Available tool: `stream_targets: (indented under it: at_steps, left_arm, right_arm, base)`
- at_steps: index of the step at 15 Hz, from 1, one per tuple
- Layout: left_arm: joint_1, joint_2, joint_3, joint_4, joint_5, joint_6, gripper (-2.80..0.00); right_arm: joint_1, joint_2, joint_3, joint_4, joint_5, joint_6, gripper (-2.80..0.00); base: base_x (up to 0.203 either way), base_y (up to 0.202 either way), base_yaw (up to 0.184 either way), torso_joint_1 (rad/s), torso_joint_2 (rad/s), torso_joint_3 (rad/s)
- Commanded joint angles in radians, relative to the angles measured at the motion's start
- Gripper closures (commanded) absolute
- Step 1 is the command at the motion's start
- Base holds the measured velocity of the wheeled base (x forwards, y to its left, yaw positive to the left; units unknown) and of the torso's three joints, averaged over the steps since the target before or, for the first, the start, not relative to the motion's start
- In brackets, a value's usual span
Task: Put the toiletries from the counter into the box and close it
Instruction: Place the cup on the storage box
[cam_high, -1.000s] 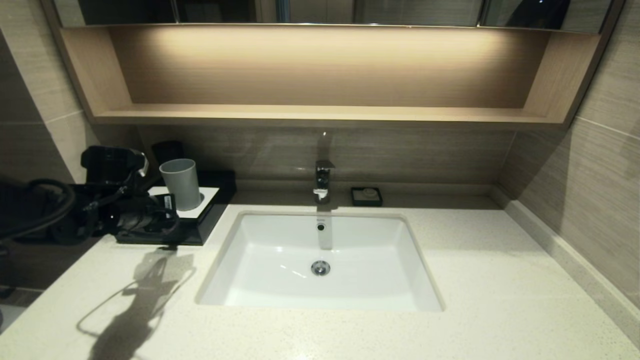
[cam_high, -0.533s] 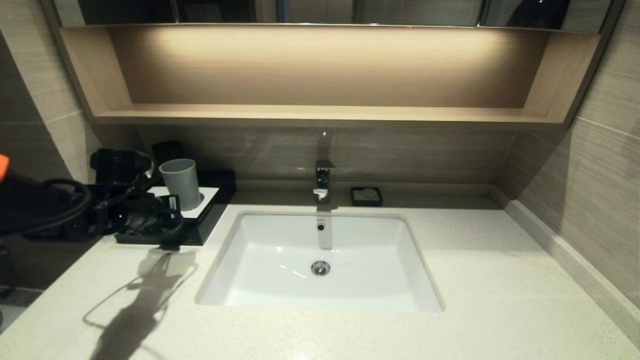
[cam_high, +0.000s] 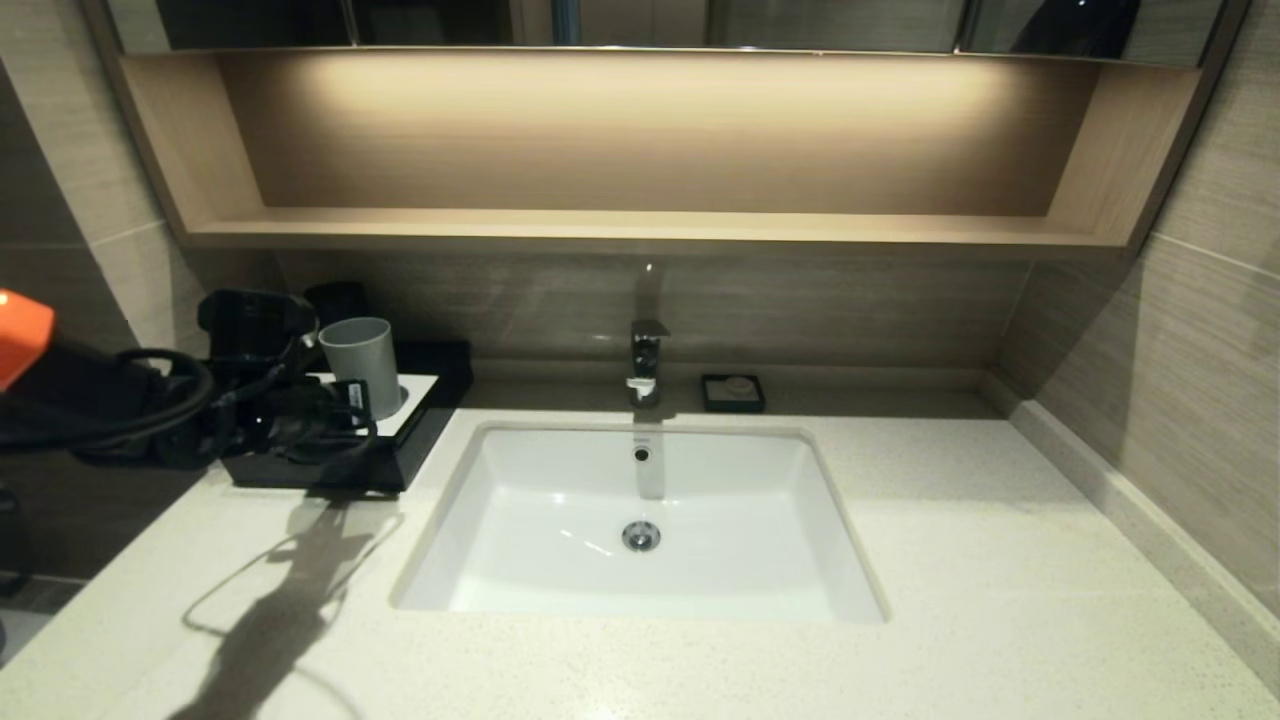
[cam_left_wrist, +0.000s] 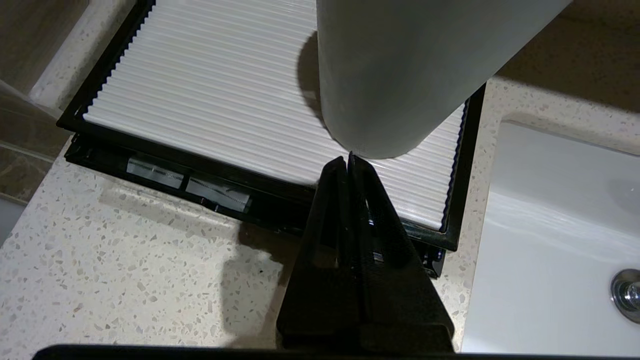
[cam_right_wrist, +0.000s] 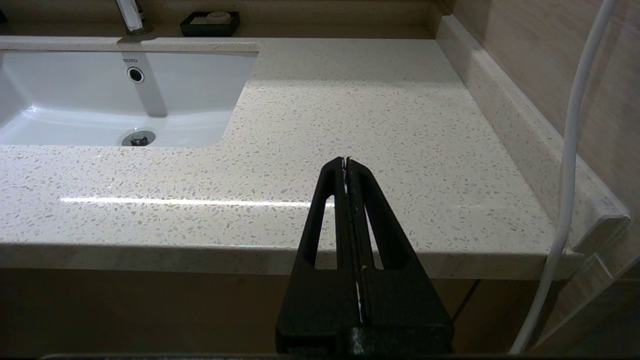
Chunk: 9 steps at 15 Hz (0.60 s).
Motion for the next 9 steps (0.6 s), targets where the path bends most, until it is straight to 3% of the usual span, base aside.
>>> stream_targets:
  at_steps: [1,9]
  left_arm:
    - [-0.001,0.023,-0.019,-0.001,0.002,0.0,0.0]
    - [0.0,0.081,-0.08,-0.002,0.004,0.001,0.0]
  right_arm:
    - [0.0,0.0,0.001,0.0,0.0,0.0,0.0]
    - [0.0,-0.001,0.0,0.0,0.0,0.0,0.0]
  base:
    - [0.0,0.0,0.0,0.0,0.0,0.0]
    - [0.0,0.0,0.0,0.0,0.0,0.0]
